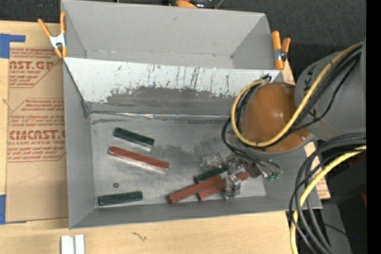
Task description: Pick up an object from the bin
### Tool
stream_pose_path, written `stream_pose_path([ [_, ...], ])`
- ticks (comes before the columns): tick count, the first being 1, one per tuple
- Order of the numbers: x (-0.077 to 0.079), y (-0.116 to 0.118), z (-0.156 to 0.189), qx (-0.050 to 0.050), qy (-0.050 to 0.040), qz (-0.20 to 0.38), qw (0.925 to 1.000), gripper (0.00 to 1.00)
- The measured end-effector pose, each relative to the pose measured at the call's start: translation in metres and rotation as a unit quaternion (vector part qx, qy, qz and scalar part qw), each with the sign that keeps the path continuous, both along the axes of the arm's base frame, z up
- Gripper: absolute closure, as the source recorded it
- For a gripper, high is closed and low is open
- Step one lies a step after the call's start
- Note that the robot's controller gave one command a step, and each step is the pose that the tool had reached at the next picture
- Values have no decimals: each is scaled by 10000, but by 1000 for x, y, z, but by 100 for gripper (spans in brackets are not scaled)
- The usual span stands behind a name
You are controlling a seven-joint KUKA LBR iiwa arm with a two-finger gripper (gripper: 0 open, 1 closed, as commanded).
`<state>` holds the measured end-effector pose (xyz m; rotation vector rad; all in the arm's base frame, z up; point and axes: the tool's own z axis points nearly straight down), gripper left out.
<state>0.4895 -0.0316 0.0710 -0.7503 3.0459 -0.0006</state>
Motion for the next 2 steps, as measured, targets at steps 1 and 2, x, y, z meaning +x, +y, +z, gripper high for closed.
stream_pose_path([
  [1, 1, 1, 20, -1, 7, -1, 10000, 100],
  [2, 1, 2, 53, -2, 9, 1, 10000, 100],
])
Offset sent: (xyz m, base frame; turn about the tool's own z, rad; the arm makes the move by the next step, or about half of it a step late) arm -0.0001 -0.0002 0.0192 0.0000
